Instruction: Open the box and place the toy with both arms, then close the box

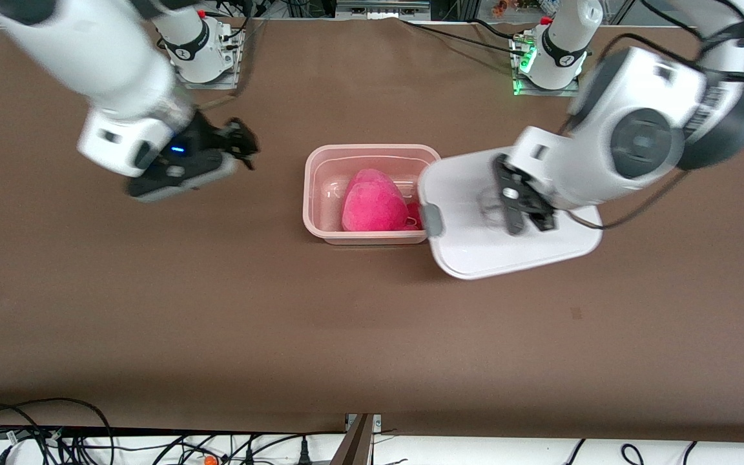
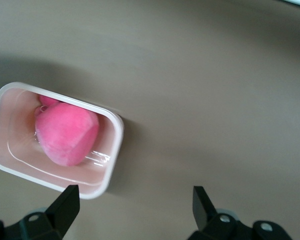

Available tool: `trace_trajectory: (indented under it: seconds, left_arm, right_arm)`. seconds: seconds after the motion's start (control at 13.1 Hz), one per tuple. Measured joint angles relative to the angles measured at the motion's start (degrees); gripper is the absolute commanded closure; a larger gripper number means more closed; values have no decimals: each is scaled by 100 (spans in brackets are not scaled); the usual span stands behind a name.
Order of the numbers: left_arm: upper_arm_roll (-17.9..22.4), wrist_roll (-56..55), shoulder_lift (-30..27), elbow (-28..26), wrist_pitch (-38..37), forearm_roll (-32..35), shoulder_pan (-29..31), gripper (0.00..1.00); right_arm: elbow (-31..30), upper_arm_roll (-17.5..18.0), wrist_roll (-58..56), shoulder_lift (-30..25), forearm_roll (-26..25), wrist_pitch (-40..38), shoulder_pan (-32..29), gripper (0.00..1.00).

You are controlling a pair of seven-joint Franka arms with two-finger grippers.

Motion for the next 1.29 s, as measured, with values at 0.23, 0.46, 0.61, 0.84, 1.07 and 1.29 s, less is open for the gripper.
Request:
trace_trajectory:
  seconds: [0.23,0.46,0.61,0.84,1.07,1.29]
  left_arm:
    - [-9,-758,193,-10,60,14,-912,100]
    - [4,-934,591,-35,743,57,-1639,100]
    - [7,-927,888,-48,1455,204,-1905,100]
    - [13,-920,1046,-47,1761,265,-2128,100]
    - [11,-881,1043,-43,1760,575,-2245,100]
    - [19,-878,1063,-82,1752,639,-2306,100]
  right_arm:
    - [-1001,-129,4,-886,-35,-2,-503,0]
    - [-1630,373,8,-1413,-383,1,-1279,0]
    - [-1778,964,11,-1500,-549,-42,-1958,0]
    - [-1892,1310,20,-1497,-640,-163,-2318,0]
    - [-1904,1325,20,-1497,-702,-253,-2324,0]
    - [-1904,1340,20,-1497,-704,-274,-2324,0]
